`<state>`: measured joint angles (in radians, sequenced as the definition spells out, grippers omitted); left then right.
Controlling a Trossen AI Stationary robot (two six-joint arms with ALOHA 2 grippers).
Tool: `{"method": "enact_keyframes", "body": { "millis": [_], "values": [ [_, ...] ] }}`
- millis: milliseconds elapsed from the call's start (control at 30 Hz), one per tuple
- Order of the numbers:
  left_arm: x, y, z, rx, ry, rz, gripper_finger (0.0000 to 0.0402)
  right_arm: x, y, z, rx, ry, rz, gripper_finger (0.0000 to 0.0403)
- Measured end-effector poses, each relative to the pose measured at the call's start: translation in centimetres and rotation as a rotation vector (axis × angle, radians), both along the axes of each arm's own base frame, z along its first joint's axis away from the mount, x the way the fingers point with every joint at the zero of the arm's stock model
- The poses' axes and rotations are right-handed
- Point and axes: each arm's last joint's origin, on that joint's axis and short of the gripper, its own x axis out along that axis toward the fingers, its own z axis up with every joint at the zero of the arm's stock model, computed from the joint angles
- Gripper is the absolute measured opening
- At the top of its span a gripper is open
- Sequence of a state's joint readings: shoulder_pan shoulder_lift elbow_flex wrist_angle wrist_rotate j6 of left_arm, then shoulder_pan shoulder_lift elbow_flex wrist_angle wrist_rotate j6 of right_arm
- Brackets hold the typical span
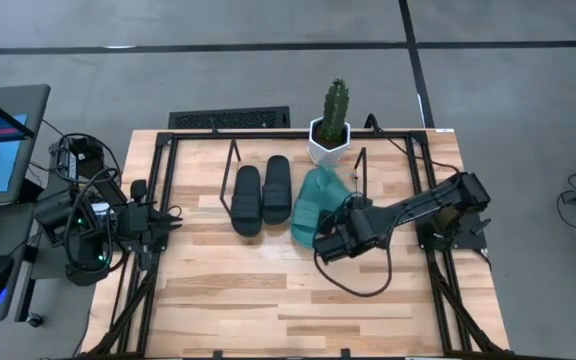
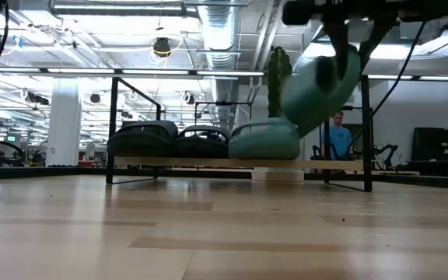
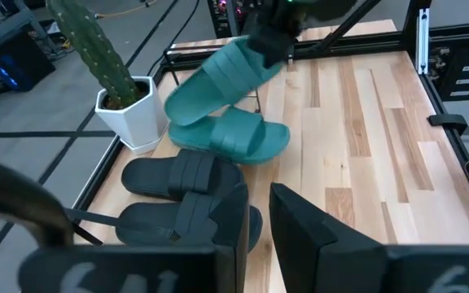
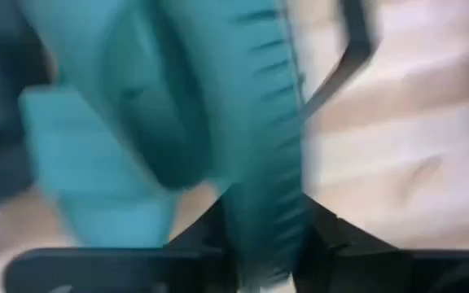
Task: Pick and place slides into the shelf
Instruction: Put the green slipper on the shelf
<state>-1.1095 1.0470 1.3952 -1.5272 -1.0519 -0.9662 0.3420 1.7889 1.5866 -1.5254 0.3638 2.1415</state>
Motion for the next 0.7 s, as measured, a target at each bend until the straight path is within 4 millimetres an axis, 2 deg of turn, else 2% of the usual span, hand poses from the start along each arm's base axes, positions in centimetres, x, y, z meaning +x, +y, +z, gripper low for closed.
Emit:
{"method": "enact_keyframes", "body": {
  "millis": [167, 500, 700],
  "values": [
    [0.0, 0.0, 0.0, 0.005, 0.001, -0.003, 0.0043, 0.6, 0.8, 0.1, 0.008, -0.088, 0.029, 0.0117],
    [0.0, 0.0, 0.0, 0.005, 0.001, -0.002, 0.0043, 0.9, 0.2, 0.0, 0.005, -0.097, 0.018, 0.0212],
    [0.0, 0.0, 0.0, 0.004, 0.001, -0.002, 0.0043, 1.3, -0.4, -0.2, 0.031, -0.095, 0.017, 0.0246]
  ]
}}
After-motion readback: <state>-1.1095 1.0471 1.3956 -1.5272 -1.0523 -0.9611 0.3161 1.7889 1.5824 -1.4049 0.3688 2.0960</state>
